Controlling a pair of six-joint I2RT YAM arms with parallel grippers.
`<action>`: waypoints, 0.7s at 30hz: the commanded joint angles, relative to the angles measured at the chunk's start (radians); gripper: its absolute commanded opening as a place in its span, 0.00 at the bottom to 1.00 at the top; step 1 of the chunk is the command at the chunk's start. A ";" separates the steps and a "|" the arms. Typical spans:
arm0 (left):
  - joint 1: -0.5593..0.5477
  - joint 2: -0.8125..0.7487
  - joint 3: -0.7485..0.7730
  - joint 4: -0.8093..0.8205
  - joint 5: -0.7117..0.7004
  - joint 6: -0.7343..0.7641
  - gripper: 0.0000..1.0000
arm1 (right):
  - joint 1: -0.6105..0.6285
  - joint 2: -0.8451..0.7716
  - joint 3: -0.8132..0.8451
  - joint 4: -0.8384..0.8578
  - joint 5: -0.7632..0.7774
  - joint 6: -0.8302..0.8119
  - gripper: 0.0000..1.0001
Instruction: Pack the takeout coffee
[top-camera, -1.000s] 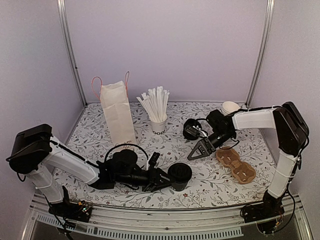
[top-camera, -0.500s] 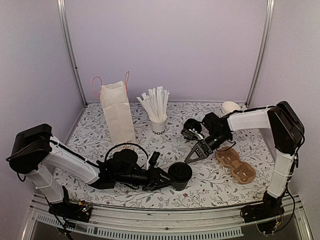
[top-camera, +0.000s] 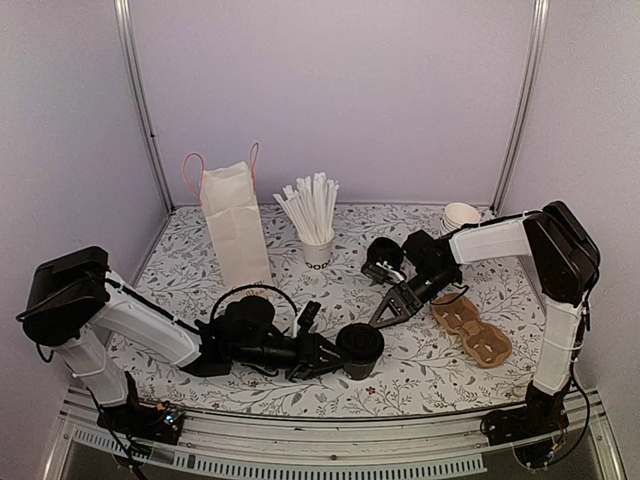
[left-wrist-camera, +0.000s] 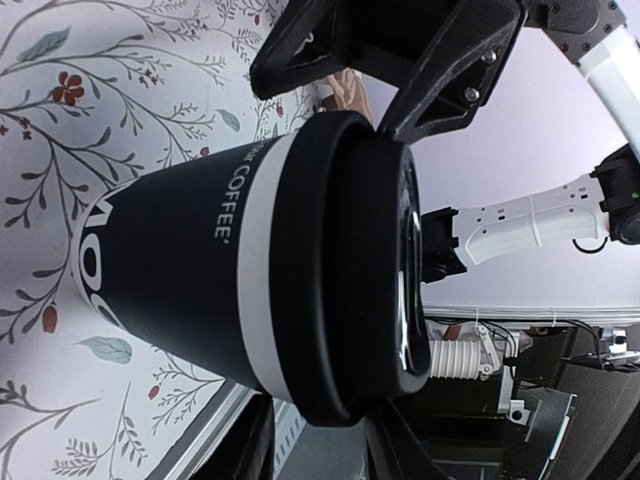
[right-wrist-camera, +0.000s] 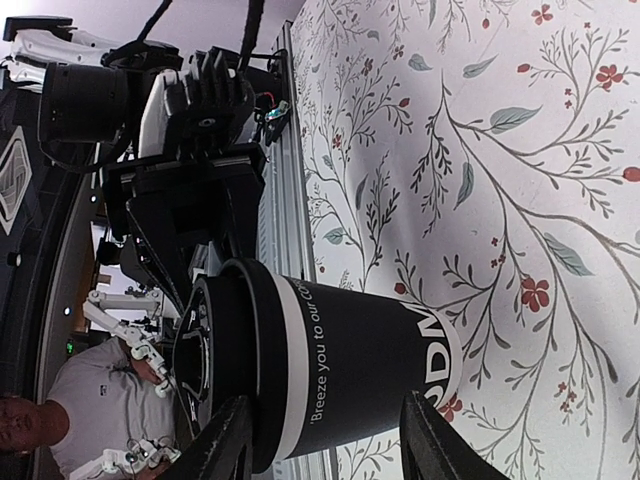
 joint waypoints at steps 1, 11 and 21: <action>0.044 0.086 -0.047 -0.189 -0.045 0.018 0.31 | 0.009 0.046 -0.017 0.031 0.185 0.026 0.51; 0.056 0.249 -0.095 -0.109 0.016 -0.089 0.25 | 0.009 0.091 -0.029 0.032 0.303 0.058 0.50; 0.056 0.146 -0.044 -0.199 -0.030 0.038 0.27 | 0.009 0.010 -0.016 0.012 0.252 0.019 0.49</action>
